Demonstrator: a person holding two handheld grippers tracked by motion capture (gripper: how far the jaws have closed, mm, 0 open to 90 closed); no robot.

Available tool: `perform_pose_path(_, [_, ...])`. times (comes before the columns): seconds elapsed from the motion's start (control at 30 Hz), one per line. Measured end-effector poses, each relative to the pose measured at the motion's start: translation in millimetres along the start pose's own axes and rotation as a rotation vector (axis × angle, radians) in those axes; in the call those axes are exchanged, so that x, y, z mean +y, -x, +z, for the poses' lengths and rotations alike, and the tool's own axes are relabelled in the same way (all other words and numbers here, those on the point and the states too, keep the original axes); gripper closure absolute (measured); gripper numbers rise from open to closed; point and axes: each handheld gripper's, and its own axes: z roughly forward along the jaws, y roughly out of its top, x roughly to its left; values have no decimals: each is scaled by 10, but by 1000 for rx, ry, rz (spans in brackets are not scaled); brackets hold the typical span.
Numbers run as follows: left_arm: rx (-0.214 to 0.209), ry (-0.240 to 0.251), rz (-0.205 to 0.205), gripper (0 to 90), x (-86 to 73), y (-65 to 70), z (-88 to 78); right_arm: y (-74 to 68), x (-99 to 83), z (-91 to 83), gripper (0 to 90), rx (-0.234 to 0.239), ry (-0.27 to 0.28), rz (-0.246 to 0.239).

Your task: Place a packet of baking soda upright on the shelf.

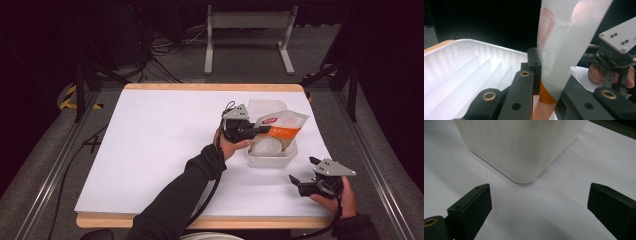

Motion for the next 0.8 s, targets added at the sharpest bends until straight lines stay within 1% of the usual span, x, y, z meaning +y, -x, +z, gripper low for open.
perform_pose_path(0.07, [-2,1,-5,900,-14,-6,-4,3,-1,-1,60,0,1,2])
perform_pose_path(0.2, [1,-6,3,900,-27,-8,-10,0,0,0,60,0,1,-1])
perform_pose_path(0.33, [12,-15,-2,900,-65,-29,-17,1,-1,1,60,0,0,0])
perform_pose_path(0.43, [13,-17,-8,900,-81,-40,-19,1,-1,2,60,-1,0,-1])
perform_pose_path(0.6, [20,-23,8,900,-93,-42,-21,-2,0,5,60,0,-3,-3])
perform_pose_path(0.73, [21,-30,-3,899,-128,-67,-24,-4,-1,5,60,0,-4,-4])
perform_pose_path(0.8, [23,-35,-2,899,-136,-67,-27,-2,-1,5,60,1,-4,-4])
